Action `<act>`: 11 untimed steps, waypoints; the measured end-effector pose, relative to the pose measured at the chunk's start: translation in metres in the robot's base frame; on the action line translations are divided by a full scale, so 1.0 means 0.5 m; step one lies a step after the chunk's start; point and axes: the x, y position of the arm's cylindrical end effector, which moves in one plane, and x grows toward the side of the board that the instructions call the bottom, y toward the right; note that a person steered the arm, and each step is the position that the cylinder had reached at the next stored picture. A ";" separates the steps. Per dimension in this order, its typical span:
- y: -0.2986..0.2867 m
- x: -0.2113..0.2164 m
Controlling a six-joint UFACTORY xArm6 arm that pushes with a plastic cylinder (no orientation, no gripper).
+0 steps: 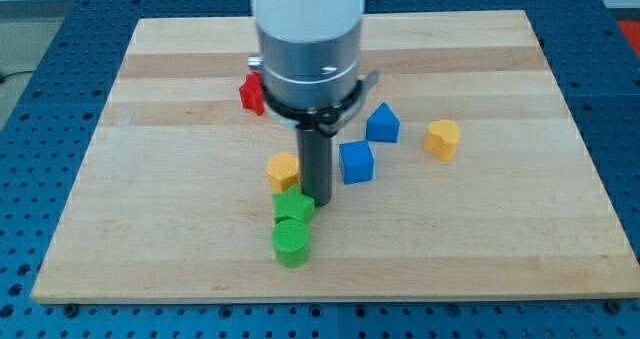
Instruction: Place the green star to the left of the red circle
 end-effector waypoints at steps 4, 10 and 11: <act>0.071 0.199; -0.018 0.120; 0.009 0.051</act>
